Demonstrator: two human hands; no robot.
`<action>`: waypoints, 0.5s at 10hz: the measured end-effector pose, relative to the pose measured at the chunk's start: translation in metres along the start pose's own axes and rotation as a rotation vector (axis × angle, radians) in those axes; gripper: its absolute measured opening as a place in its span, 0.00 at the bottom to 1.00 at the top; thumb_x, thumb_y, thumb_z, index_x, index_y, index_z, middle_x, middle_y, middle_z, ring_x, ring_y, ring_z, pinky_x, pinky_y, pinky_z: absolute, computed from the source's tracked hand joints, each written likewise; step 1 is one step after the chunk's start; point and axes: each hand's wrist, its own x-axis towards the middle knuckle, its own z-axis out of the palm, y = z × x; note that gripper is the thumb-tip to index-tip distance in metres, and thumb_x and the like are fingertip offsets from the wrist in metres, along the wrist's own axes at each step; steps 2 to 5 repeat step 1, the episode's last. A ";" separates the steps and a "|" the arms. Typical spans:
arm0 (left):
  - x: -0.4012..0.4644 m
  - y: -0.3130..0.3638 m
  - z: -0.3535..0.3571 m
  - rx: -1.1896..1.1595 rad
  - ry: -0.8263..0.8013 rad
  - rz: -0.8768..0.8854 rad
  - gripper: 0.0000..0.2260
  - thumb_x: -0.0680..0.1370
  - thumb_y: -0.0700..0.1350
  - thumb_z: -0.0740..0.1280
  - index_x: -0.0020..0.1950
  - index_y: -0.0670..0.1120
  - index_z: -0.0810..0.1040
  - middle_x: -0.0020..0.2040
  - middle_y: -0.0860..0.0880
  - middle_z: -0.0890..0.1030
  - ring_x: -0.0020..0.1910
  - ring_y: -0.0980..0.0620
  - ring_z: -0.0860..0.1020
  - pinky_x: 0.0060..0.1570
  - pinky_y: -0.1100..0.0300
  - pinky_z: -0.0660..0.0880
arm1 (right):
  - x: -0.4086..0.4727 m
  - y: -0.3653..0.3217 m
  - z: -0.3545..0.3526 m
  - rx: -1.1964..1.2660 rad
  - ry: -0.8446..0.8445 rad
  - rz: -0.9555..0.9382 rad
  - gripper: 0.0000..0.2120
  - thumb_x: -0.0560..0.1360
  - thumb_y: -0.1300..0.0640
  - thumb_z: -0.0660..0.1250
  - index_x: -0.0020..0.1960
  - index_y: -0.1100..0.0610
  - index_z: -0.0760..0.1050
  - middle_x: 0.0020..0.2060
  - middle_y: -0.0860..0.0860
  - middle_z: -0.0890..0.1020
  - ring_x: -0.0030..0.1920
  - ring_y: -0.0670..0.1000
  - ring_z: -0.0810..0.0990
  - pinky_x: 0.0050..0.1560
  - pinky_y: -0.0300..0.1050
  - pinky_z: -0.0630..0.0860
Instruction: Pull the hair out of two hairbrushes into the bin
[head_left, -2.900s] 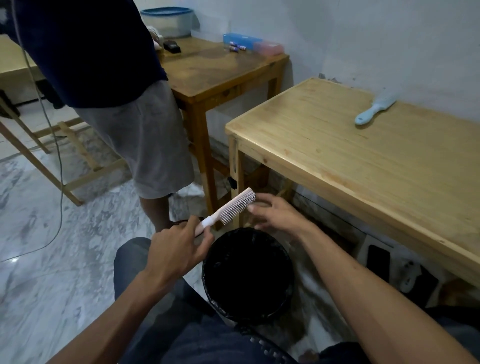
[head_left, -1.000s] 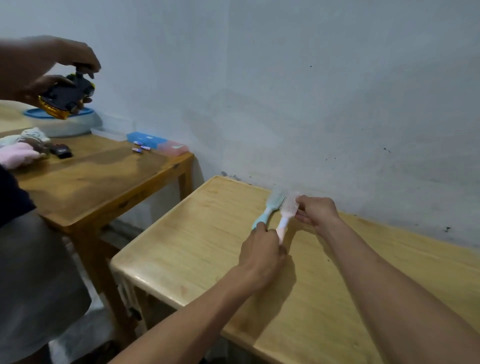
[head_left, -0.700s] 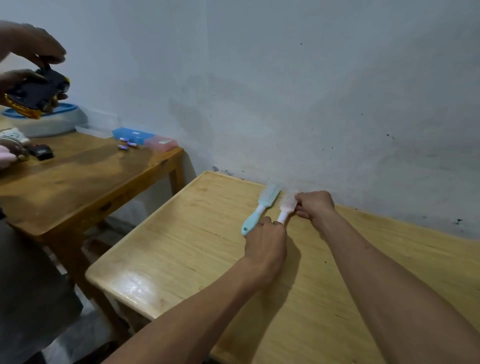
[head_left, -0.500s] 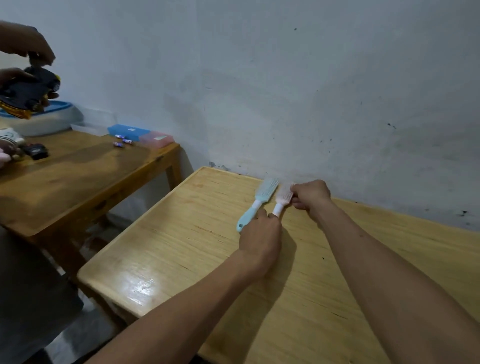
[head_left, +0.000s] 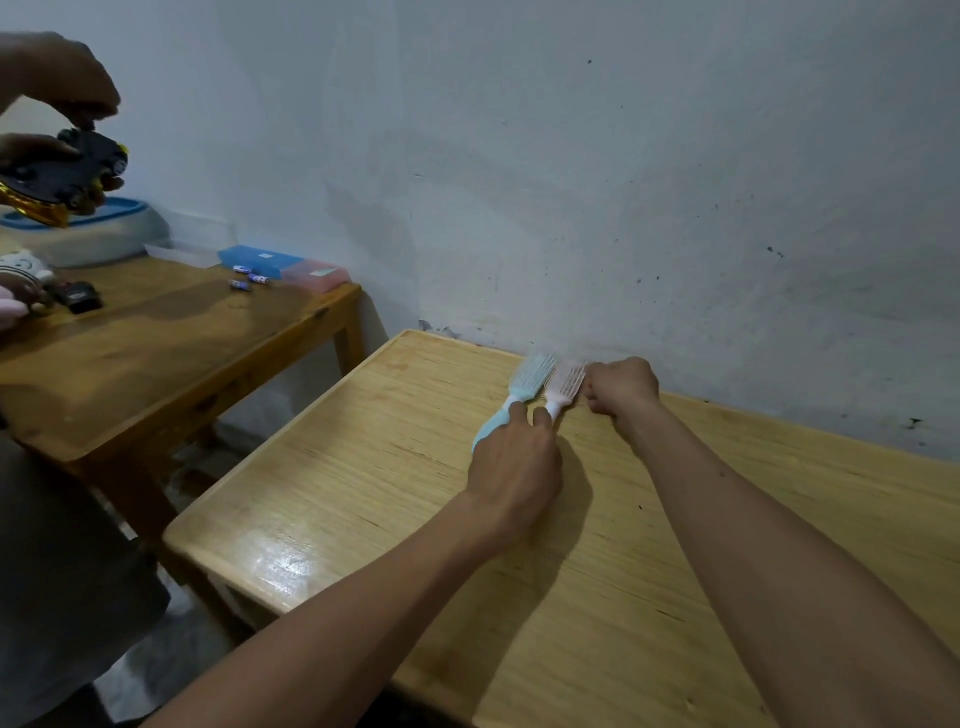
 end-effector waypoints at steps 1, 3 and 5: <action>-0.023 -0.018 -0.011 -0.159 0.120 0.052 0.17 0.82 0.50 0.61 0.69 0.46 0.72 0.62 0.46 0.76 0.44 0.46 0.80 0.36 0.53 0.75 | -0.017 0.000 -0.016 -0.010 -0.022 -0.002 0.10 0.77 0.59 0.68 0.39 0.63 0.82 0.35 0.59 0.84 0.33 0.56 0.82 0.41 0.51 0.83; -0.023 -0.018 -0.011 -0.159 0.120 0.052 0.17 0.82 0.50 0.61 0.69 0.46 0.72 0.62 0.46 0.76 0.44 0.46 0.80 0.36 0.53 0.75 | -0.017 0.000 -0.016 -0.010 -0.022 -0.002 0.10 0.77 0.59 0.68 0.39 0.63 0.82 0.35 0.59 0.84 0.33 0.56 0.82 0.41 0.51 0.83; -0.023 -0.018 -0.011 -0.159 0.120 0.052 0.17 0.82 0.50 0.61 0.69 0.46 0.72 0.62 0.46 0.76 0.44 0.46 0.80 0.36 0.53 0.75 | -0.017 0.000 -0.016 -0.010 -0.022 -0.002 0.10 0.77 0.59 0.68 0.39 0.63 0.82 0.35 0.59 0.84 0.33 0.56 0.82 0.41 0.51 0.83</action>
